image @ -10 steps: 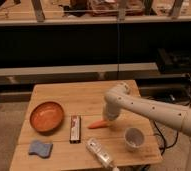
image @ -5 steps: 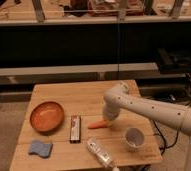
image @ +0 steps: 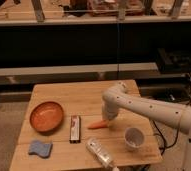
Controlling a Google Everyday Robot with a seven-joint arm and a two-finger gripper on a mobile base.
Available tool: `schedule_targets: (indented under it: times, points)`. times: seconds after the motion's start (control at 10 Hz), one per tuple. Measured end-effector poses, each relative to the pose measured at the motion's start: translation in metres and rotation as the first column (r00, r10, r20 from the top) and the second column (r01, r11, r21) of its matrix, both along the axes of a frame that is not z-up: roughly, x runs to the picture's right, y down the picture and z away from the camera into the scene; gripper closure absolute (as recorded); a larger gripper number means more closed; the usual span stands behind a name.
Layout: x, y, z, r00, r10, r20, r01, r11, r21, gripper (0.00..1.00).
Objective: Drag the pepper across the table
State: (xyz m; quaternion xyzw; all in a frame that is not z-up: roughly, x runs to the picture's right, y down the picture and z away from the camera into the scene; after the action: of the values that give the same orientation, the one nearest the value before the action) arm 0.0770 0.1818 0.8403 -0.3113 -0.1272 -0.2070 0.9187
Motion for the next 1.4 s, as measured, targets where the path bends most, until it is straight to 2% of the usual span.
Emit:
schedule_targets:
  times: [0.2,0.8,0.9,1.0,1.2,1.4]
  points:
    - [-0.0015,-0.0010,-0.0012,1.000,0.003,0.003,-0.003,1.0000,0.001,0.20]
    - [-0.0051,0.0007,0.0047,1.000,-0.005,-0.007,0.005,1.0000,-0.002,0.20]
    - [-0.0047,0.0003,0.0054,1.000,0.002,-0.011,-0.003,1.0000,-0.007,0.20]
    - [-0.0021,0.0024,0.0059,0.999,0.015,-0.033,-0.016,0.9995,-0.029,0.20]
    - [-0.0038,0.0059,0.0036,0.998,0.043,-0.040,-0.045,0.9983,-0.037,0.20]
    - [-0.0038,0.0079,0.0032,0.997,0.067,-0.032,-0.069,0.9967,-0.044,0.26]
